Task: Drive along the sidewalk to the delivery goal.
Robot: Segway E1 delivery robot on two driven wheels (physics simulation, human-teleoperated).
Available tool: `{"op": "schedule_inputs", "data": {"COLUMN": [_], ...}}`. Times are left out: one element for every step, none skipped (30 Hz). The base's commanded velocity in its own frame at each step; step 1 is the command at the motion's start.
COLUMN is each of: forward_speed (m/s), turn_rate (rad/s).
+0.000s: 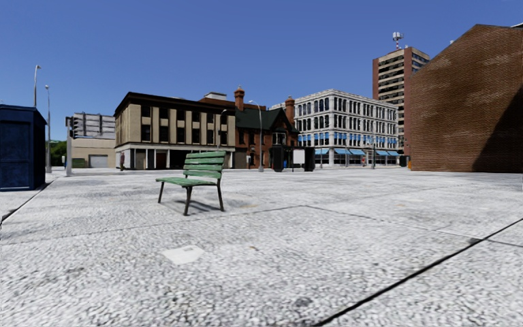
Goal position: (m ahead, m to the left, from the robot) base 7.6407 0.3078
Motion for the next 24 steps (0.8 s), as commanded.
{"op": "schedule_inputs", "data": {"forward_speed": [1.04,1.05,1.05,1.05,1.06,1.07,1.07,1.07,1.08,1.08,1.08,1.08,1.08,1.08,1.09,1.09,1.09,1.09,1.09,1.09,1.11,1.11,1.13,1.17], "turn_rate": [-0.2,-0.2,-0.2,-0.2,-0.2,-0.2,-0.2,-0.2,-0.2,-0.2,-0.2,-0.2,-0.2,-0.2,-0.2,-0.2,-0.2,-0.2,-0.2,-0.2,-0.2,-0.2,-0.2,-0.2]}}
